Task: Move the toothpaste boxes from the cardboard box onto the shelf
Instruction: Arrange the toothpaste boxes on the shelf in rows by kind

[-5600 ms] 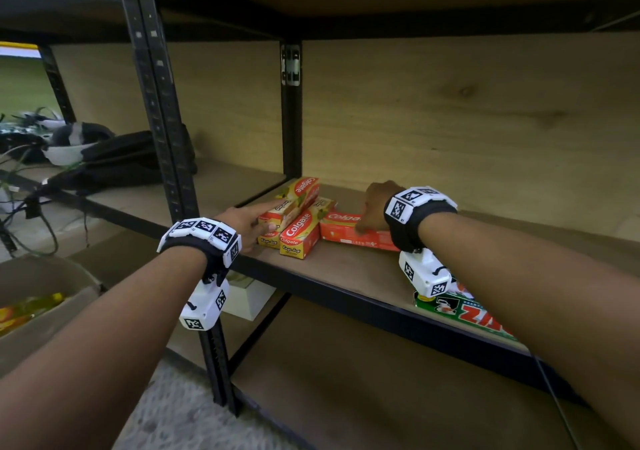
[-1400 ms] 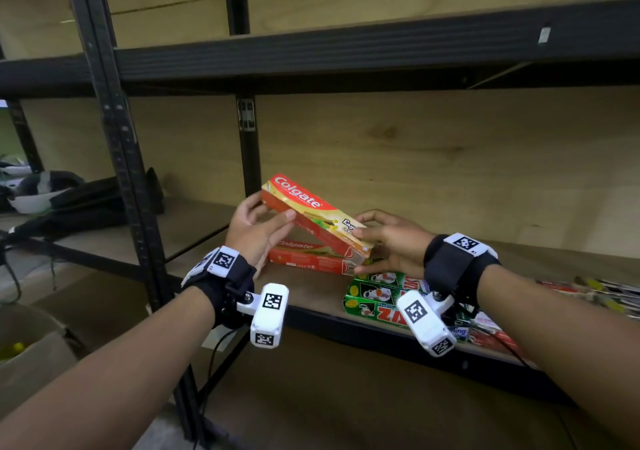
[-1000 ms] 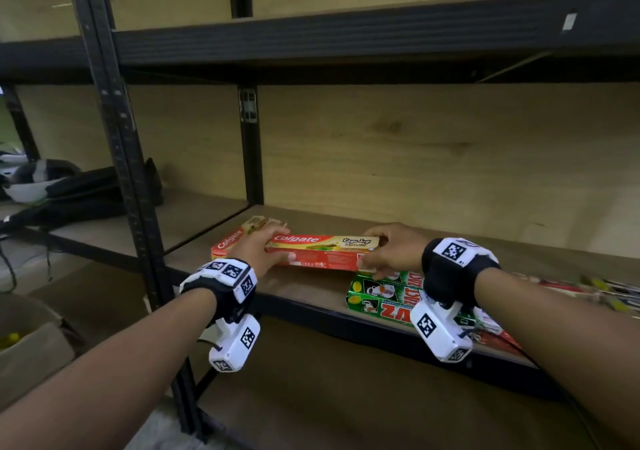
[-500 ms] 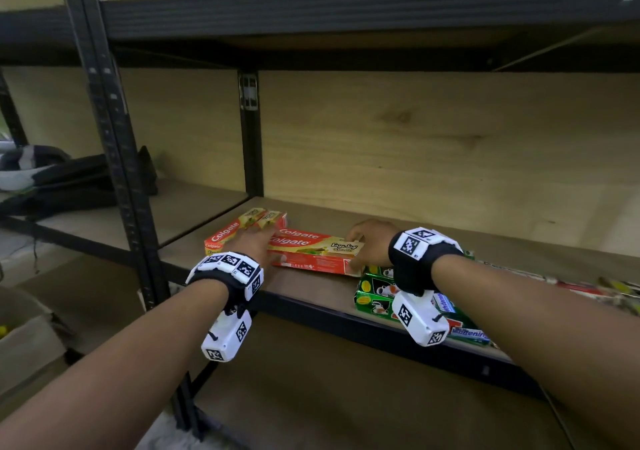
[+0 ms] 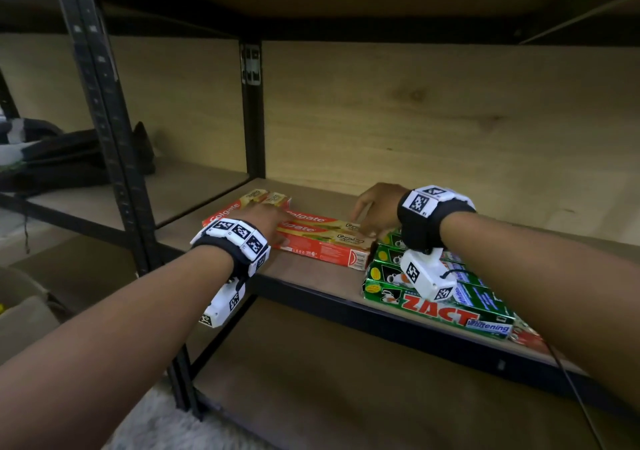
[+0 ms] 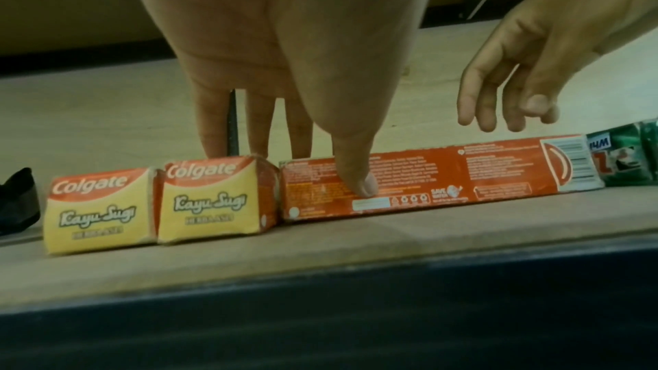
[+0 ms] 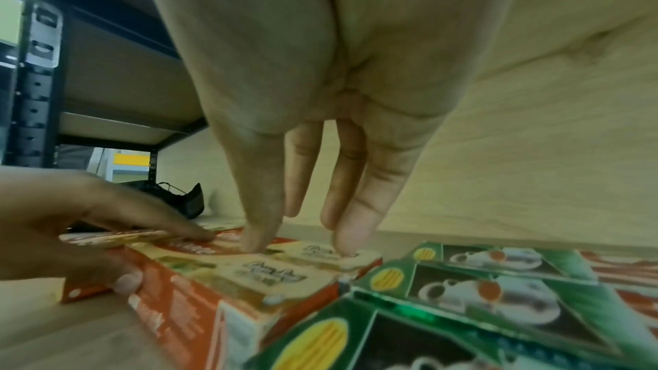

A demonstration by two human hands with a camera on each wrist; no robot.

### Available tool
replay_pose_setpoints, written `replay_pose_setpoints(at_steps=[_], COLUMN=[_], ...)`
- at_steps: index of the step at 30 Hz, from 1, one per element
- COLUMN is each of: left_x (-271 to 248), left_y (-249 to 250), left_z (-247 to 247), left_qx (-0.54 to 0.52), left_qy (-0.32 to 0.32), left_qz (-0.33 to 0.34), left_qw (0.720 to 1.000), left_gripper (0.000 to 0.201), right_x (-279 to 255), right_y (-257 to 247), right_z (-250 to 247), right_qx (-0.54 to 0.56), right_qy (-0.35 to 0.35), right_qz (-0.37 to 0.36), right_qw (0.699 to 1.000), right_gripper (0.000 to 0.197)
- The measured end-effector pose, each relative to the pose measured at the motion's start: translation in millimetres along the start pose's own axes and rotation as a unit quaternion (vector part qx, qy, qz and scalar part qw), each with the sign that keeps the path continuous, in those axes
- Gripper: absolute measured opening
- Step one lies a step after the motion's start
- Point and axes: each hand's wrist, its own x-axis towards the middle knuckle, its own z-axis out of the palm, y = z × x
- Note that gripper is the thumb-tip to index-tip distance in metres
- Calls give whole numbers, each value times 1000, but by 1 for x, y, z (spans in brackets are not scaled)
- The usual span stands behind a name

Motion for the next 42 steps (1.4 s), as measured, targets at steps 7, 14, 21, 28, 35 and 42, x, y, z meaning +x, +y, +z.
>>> replay_pose_setpoints(at_steps=[7, 14, 21, 28, 35, 42], left_x=[7, 68, 94, 62, 66, 70], left_y=[7, -4, 3, 16, 20, 18], left_z=[-3, 15, 8, 1, 0, 2], left_qx=[53, 165, 125, 86, 89, 64], left_qy=[-29, -45, -71, -12, -29, -6], left_qz=[-22, -36, -12, 23, 66, 68], left_qw=[998, 985, 990, 996, 993, 996], left_gripper=[53, 59, 34, 29, 32, 43], right_x=[14, 31, 33, 37, 36, 33], right_y=[9, 16, 24, 31, 37, 38], right_z=[-2, -1, -7, -11, -12, -8], right_qx=[-172, -178, -168, -157, -121, -148], right_qy=[-129, -113, -91, -110, -120, -93], right_qz=[-2, -2, 3, 7, 10, 0], right_qw=[977, 977, 982, 981, 985, 985], right_gripper=[72, 64, 59, 60, 60, 61])
